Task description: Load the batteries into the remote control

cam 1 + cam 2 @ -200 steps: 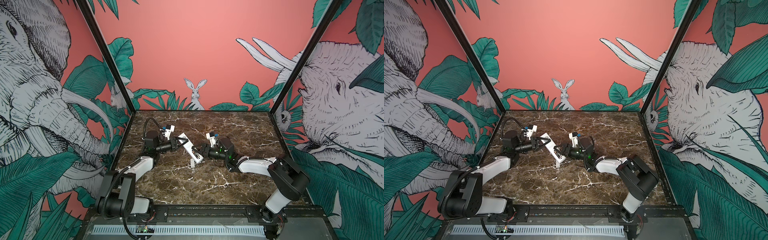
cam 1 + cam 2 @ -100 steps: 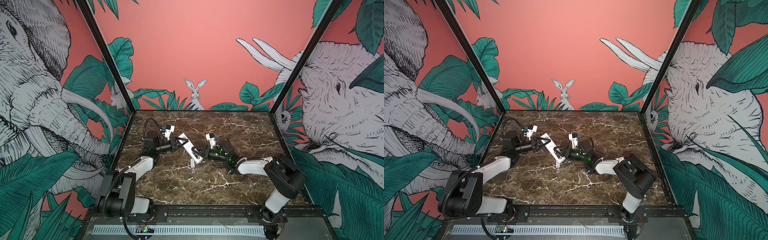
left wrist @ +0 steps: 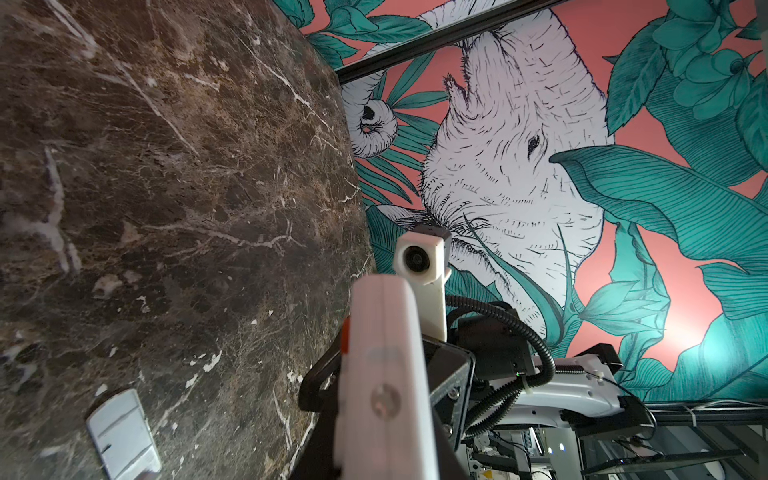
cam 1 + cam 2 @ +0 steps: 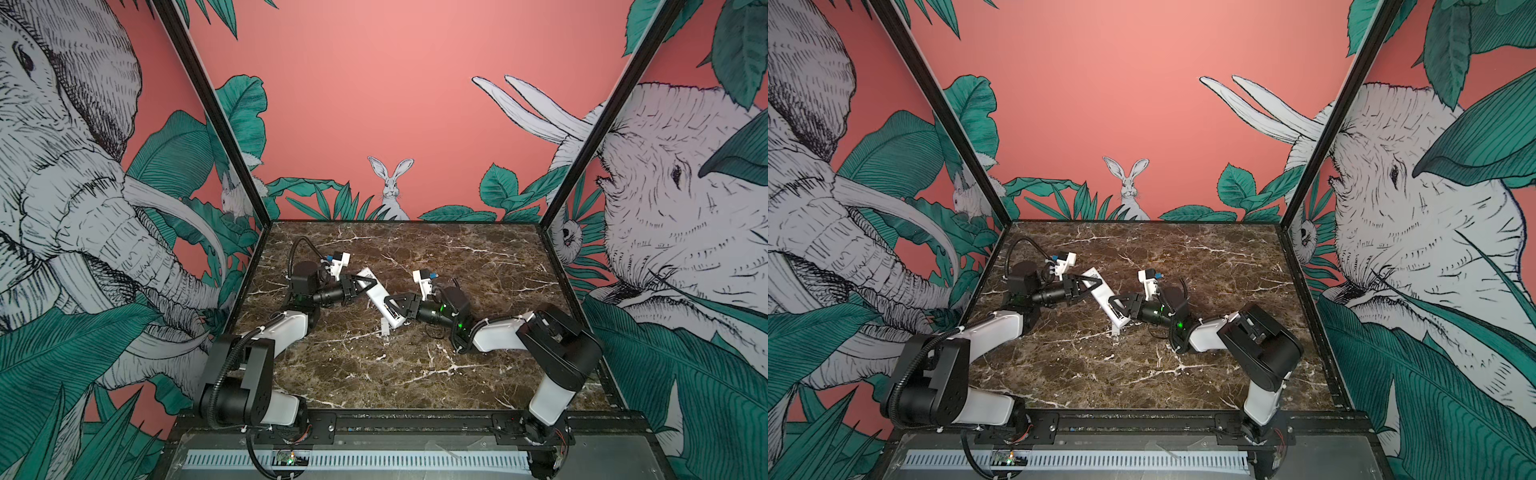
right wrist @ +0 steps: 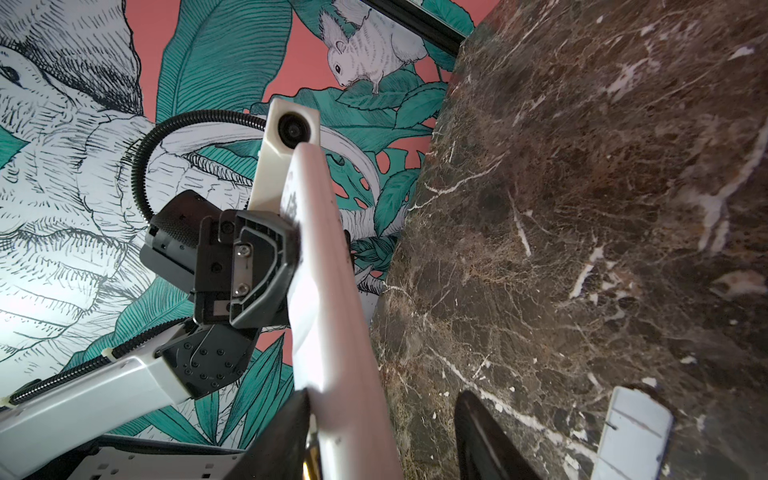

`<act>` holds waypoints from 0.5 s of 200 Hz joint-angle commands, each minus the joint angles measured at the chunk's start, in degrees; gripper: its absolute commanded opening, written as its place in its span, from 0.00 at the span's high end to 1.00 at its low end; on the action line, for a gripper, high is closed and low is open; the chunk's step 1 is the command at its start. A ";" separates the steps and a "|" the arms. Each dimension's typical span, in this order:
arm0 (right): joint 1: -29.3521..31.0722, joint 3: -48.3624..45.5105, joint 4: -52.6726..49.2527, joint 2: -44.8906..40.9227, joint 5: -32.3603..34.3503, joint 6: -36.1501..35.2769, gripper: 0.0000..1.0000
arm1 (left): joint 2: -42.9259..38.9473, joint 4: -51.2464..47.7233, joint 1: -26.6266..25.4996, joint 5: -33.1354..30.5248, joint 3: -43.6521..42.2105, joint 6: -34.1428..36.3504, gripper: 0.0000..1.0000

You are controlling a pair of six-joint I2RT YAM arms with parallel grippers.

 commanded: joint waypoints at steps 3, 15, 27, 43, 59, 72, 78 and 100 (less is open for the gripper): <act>1.69 -1.45 1.02 2.92 -1.18 -1.34 0.49 | -0.99 6.48 0.51 1.44 1.67 -3.31 1.00; 1.74 -1.82 1.00 3.44 -0.78 -1.63 0.51 | -0.99 6.56 0.49 1.52 1.94 -3.67 1.00; 1.74 -2.21 1.35 3.93 -0.44 -1.72 0.53 | -1.00 6.54 0.63 1.52 2.28 -3.98 1.00; 1.81 -2.92 1.45 4.31 -0.24 -1.94 0.56 | -1.33 5.91 0.76 1.61 2.87 -4.02 1.00; 2.02 -3.32 0.58 4.35 -0.58 -2.87 0.58 | -1.51 5.00 0.88 1.66 3.61 -3.66 1.00; 2.22 -3.79 -0.86 4.07 -0.59 -3.92 0.59 | -1.68 4.47 1.08 1.70 4.04 -3.45 1.00; 2.31 -4.00 -1.62 3.93 -0.79 -4.45 0.59 | -1.77 4.17 1.24 1.67 4.23 -3.41 1.00; 2.78 -4.04 -4.07 3.42 -2.16 -6.75 0.59 | -1.86 3.60 1.34 1.75 4.77 -3.30 1.00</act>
